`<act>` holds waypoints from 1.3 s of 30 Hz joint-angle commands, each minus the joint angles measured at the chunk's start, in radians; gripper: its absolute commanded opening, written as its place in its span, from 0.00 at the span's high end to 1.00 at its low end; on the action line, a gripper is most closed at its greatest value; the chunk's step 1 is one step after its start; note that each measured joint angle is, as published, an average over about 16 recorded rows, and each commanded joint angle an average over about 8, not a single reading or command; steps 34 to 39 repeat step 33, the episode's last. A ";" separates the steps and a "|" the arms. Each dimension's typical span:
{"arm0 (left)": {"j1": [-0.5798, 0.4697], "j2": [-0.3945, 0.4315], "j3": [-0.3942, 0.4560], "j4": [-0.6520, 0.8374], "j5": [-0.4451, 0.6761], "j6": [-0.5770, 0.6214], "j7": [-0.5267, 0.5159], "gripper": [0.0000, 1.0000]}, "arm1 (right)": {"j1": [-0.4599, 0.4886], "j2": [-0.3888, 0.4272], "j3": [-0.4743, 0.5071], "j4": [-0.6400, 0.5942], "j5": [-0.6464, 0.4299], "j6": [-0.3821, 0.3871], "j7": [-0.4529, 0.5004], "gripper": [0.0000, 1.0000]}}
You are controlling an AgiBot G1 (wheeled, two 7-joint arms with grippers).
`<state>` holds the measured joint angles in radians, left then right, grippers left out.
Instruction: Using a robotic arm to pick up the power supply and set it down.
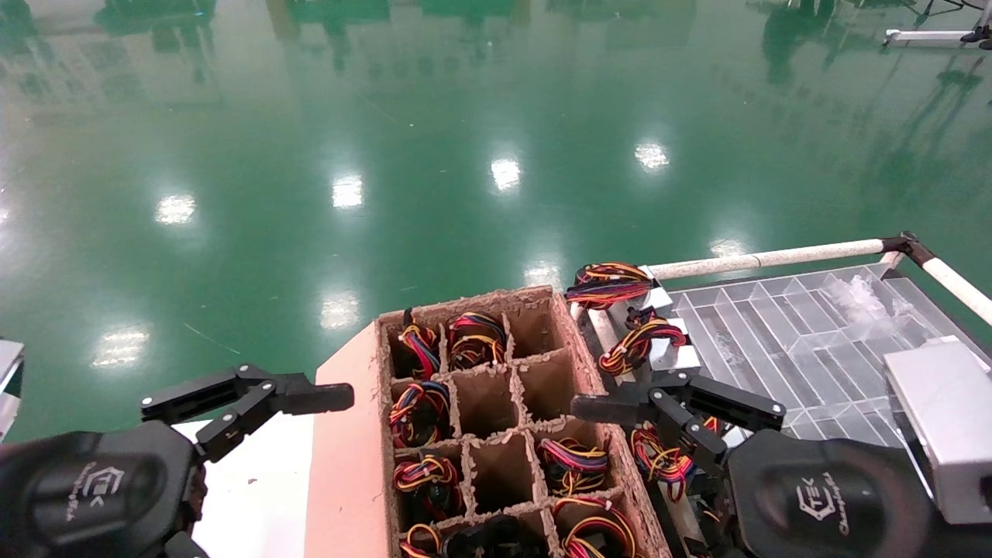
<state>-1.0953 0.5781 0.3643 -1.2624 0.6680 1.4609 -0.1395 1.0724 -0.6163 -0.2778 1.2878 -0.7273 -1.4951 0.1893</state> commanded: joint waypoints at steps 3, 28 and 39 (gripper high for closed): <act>0.000 0.000 0.000 0.000 0.000 0.000 0.000 0.00 | 0.000 0.002 0.000 -0.001 -0.001 0.000 0.000 0.00; 0.000 0.000 0.000 0.000 0.000 0.000 0.000 0.00 | 0.002 0.005 -0.002 -0.004 -0.003 0.000 -0.002 0.00; 0.000 0.000 0.000 0.000 0.000 0.000 0.000 0.00 | 0.002 0.005 -0.002 -0.004 -0.003 0.000 -0.002 0.00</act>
